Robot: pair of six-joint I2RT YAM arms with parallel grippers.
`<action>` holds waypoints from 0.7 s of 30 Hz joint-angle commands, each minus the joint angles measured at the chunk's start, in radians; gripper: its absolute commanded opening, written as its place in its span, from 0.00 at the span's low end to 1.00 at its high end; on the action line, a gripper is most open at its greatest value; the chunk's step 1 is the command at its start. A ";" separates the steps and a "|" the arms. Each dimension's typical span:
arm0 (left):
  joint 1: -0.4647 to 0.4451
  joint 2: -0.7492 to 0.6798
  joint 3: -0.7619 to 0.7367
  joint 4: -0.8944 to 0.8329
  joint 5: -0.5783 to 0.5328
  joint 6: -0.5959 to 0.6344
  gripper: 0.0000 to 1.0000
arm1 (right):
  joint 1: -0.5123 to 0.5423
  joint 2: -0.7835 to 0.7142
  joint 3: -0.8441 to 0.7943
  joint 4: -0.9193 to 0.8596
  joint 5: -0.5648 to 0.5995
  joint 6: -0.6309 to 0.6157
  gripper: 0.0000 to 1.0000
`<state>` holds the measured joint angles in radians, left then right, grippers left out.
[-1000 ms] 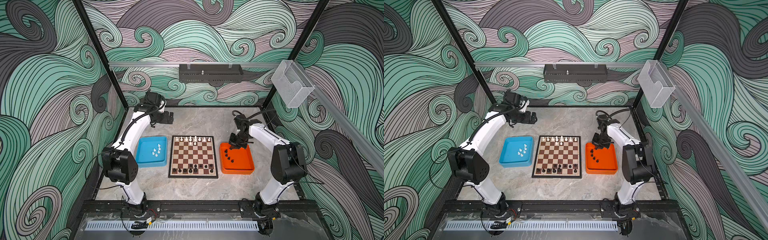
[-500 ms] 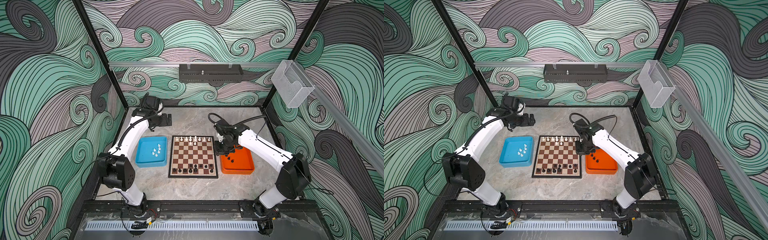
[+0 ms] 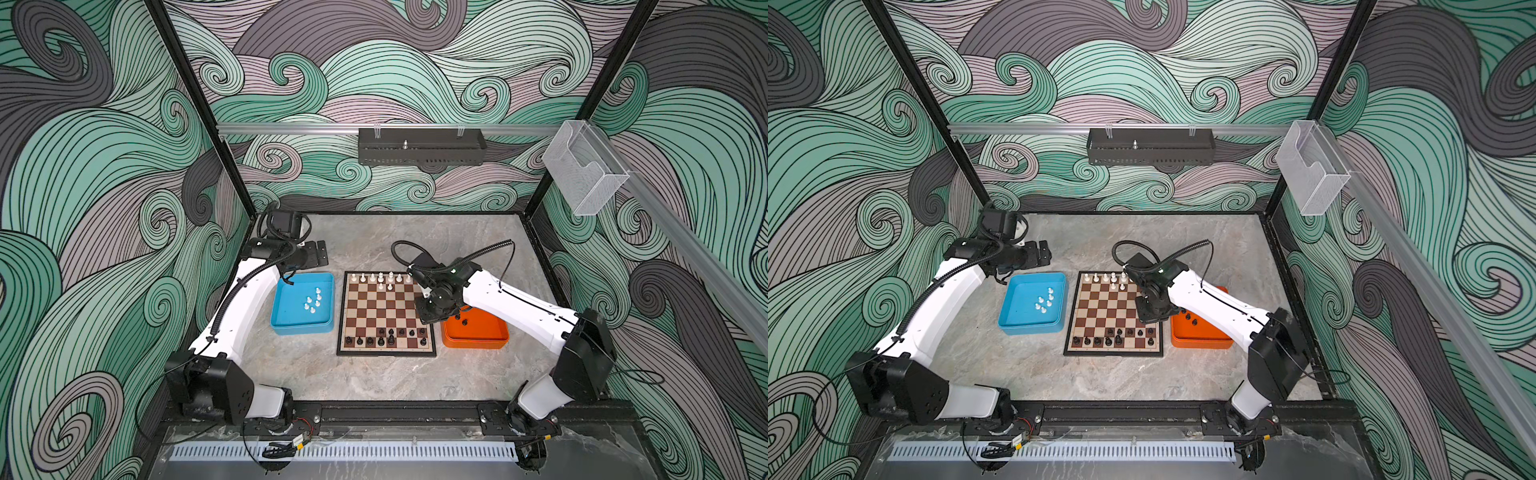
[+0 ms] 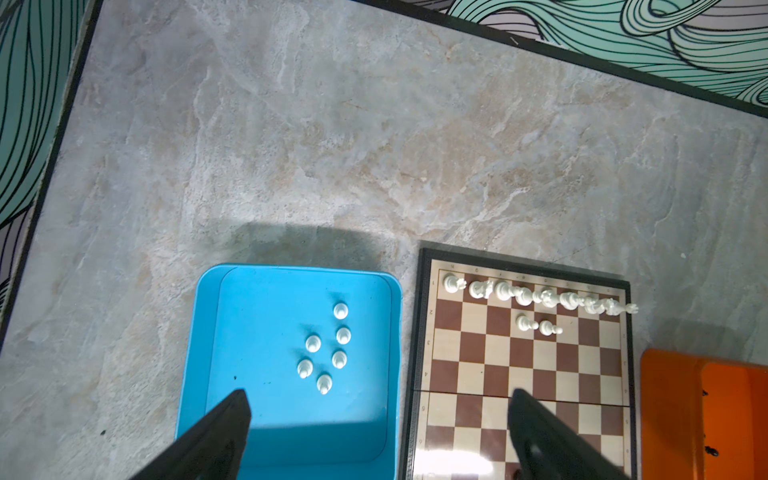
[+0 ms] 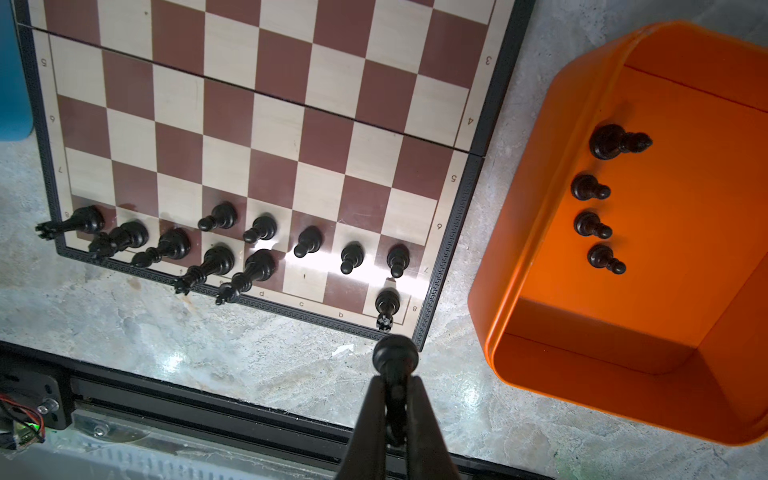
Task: Set up the chess pieces on the board
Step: 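Carry the black pawn with the right gripper over the board's nearest rank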
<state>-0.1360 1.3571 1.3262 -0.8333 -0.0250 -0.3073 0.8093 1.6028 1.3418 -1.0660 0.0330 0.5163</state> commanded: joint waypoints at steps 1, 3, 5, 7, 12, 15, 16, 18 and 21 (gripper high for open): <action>0.007 -0.040 -0.041 0.023 -0.043 0.006 0.99 | 0.024 0.000 -0.017 -0.006 0.084 0.034 0.09; 0.007 -0.049 -0.071 0.049 -0.046 0.023 0.99 | 0.035 -0.001 -0.027 0.008 0.083 0.049 0.09; 0.007 -0.050 -0.093 0.071 -0.036 0.043 0.99 | 0.049 0.000 -0.031 0.018 0.080 0.061 0.09; 0.007 -0.047 -0.100 0.087 -0.024 0.075 0.99 | 0.070 -0.002 -0.040 0.031 0.090 0.072 0.09; 0.008 -0.051 -0.124 0.149 -0.024 0.113 0.99 | 0.109 0.011 -0.064 0.076 0.057 0.092 0.09; 0.007 -0.050 -0.146 0.180 -0.023 0.134 0.99 | 0.121 0.037 -0.064 0.081 0.048 0.096 0.09; 0.007 -0.049 -0.157 0.187 -0.024 0.135 0.99 | 0.125 0.046 -0.063 0.082 0.041 0.097 0.09; 0.007 -0.049 -0.165 0.191 -0.014 0.133 0.99 | 0.132 0.056 -0.061 0.088 0.029 0.095 0.09; 0.007 -0.049 -0.168 0.186 -0.010 0.142 0.99 | 0.137 0.069 -0.060 0.098 0.012 0.095 0.09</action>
<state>-0.1329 1.3182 1.1584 -0.6689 -0.0399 -0.1879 0.9386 1.6550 1.2861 -0.9768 0.0643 0.5964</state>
